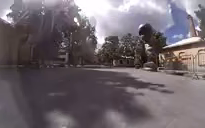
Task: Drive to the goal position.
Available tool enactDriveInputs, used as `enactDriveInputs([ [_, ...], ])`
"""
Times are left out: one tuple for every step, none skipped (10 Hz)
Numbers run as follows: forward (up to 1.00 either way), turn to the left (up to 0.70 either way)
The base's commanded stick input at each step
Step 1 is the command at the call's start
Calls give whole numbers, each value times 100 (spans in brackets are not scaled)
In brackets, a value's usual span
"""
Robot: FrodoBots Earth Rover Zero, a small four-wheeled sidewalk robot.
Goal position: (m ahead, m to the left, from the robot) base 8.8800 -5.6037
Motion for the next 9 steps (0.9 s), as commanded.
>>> enactDriveInputs([
  [85, -23],
  [85, -25],
  [85, -12],
  [85, -4],
  [85, -33],
  [85, -21],
  [85, 1],
  [85, 1],
  [85, 1],
])
